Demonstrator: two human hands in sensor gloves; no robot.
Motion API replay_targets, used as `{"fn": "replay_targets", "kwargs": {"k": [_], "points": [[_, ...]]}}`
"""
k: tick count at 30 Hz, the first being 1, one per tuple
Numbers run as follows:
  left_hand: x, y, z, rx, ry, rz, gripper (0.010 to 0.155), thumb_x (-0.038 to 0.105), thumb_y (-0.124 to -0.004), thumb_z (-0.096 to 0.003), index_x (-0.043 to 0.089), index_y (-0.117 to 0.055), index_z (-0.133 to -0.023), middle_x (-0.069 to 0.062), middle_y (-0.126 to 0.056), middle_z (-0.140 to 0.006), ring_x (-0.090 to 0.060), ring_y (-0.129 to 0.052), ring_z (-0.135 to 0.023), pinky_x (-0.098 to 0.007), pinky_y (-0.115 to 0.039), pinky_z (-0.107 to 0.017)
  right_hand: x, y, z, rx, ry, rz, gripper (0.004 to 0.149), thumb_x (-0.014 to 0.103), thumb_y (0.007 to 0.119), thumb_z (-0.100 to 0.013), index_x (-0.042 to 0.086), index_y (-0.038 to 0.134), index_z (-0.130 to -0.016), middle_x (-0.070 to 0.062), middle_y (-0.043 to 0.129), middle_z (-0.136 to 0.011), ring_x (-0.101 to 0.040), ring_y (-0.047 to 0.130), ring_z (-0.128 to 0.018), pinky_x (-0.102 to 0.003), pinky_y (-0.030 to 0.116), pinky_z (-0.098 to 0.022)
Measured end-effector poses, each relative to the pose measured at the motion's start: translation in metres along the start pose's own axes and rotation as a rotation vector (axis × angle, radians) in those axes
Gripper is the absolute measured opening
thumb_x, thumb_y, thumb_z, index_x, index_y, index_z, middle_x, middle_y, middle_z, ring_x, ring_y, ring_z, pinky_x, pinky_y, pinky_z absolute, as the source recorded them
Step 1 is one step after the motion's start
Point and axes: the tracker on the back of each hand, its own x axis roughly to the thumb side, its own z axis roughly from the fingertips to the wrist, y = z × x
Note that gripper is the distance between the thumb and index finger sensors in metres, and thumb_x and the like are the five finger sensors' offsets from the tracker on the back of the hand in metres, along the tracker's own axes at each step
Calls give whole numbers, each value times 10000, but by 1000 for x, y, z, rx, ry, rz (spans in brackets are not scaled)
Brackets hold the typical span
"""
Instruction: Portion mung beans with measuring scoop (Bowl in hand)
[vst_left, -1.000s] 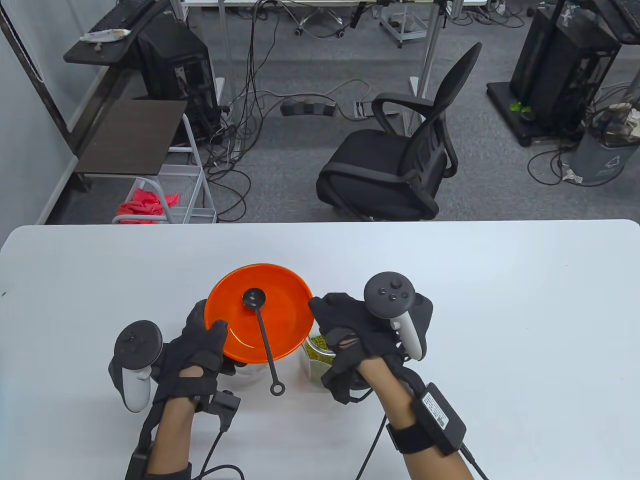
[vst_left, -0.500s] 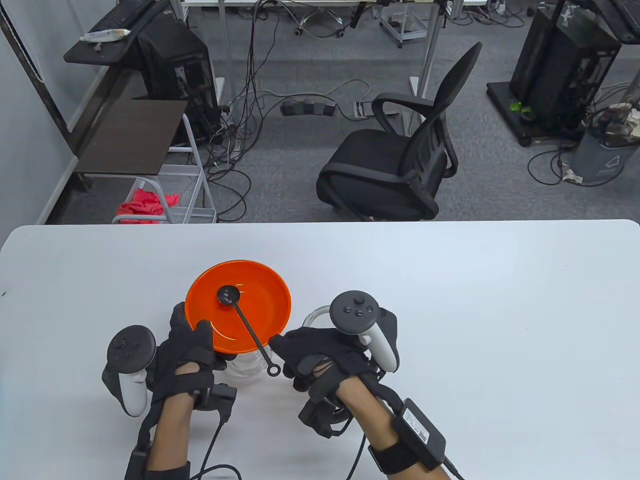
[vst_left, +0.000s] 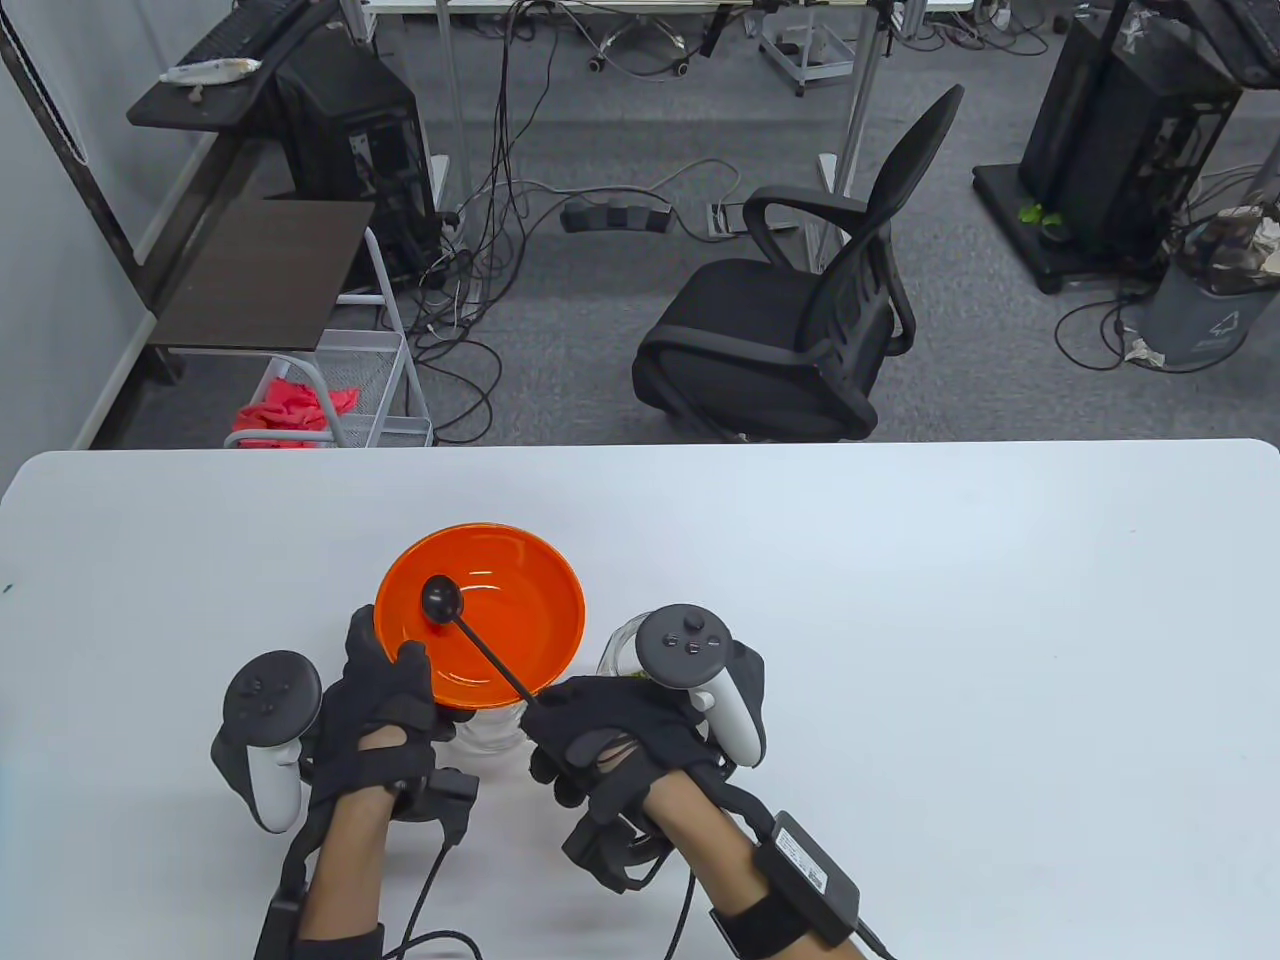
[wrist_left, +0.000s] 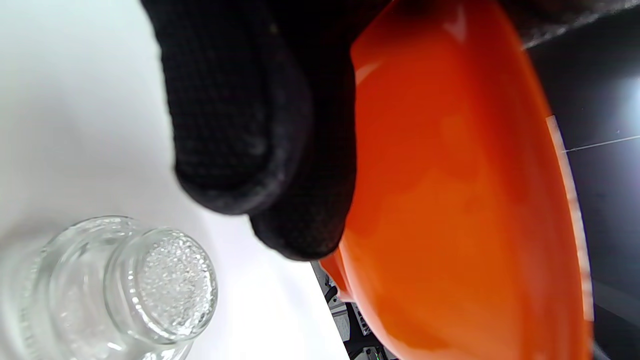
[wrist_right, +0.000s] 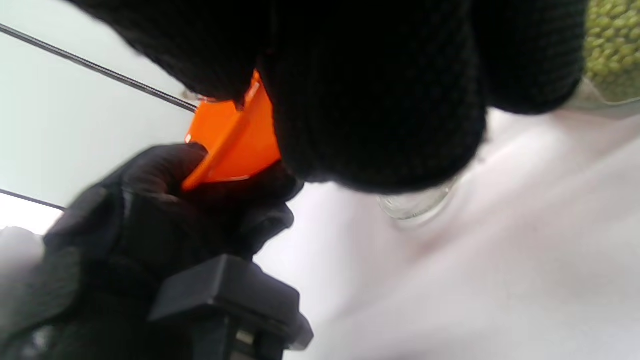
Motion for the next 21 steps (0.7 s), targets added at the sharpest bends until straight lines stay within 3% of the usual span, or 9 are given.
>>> {"fn": "replay_targets", "kwargs": {"k": [4,15,21], "points": [[-1,2,0,10,0,-8,703,380,-625,-567,18,-302,-1075,-208,-585,-990,-207,-1185,-384,-220,-1039,-232,3,-22,18,-109,-49,-26,431,298,870,-435,9,873,-755,-176,1016,-468,-209,1033,-195,-537,843,-322],[-24,7,9,62,33,-48,686,380,-613,-560,44,-324,-1083,-194,-598,-991,-231,-1161,-374,-252,-1006,-234,-12,-114,74,-431,-108,60,399,347,905,-418,69,955,-700,-108,1022,-367,-158,980,-109,-512,843,-312],[-46,9,10,76,78,-53,677,383,-612,-557,60,-342,-1086,-184,-611,-991,-240,-1153,-363,-261,-995,-223,-19,-143,92,-492,-95,80,391,364,937,-402,77,980,-664,-73,1017,-306,-131,958,-63,-495,856,-288]]}}
